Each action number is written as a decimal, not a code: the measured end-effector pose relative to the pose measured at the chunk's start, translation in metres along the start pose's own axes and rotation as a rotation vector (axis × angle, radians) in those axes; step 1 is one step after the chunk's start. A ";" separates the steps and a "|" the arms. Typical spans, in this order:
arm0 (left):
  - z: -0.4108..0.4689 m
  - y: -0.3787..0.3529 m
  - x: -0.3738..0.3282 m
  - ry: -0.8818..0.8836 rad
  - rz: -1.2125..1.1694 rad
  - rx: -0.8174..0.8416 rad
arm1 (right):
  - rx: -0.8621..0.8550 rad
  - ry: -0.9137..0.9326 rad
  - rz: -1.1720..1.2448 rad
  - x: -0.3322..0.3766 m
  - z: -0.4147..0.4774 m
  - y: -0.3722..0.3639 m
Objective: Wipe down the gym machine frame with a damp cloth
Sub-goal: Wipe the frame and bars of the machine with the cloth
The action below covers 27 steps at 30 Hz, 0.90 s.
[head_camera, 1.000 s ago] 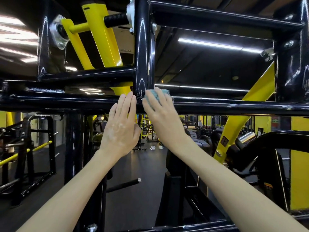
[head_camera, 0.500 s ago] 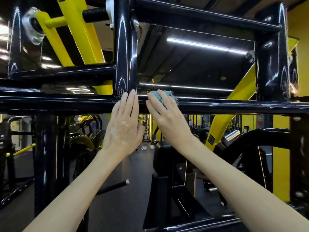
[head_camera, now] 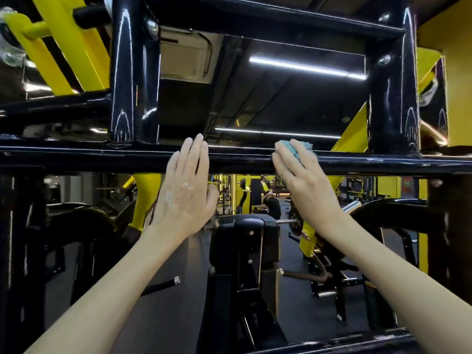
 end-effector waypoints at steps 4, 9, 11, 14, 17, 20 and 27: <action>-0.001 -0.006 -0.014 0.034 0.007 -0.028 | 0.018 -0.047 -0.008 -0.038 -0.031 -0.003; -0.001 -0.009 -0.012 0.036 0.019 -0.045 | -0.012 -0.082 0.002 -0.054 -0.048 0.000; -0.001 -0.010 -0.013 0.053 0.024 -0.050 | -0.040 -0.076 0.031 -0.048 -0.042 0.002; -0.001 -0.012 -0.014 0.064 0.029 -0.053 | -0.049 -0.066 0.072 -0.032 -0.027 0.005; -0.001 -0.012 -0.013 0.063 0.045 -0.055 | -0.042 -0.035 0.099 -0.005 -0.002 0.009; -0.001 -0.011 -0.013 0.056 0.050 -0.055 | -0.012 0.036 0.126 0.030 0.028 0.011; -0.001 -0.007 -0.009 0.019 0.036 -0.056 | -0.056 0.046 0.279 0.073 0.074 0.004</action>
Point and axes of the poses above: each hand's wrist, its own z-axis towards the middle knuckle, its own y-axis out of the back of the hand, x = y × z, the point moved 3 cm from there along z, towards the middle knuckle, and after that the axes turned 12 degrees about y, right-handed, at the moved point
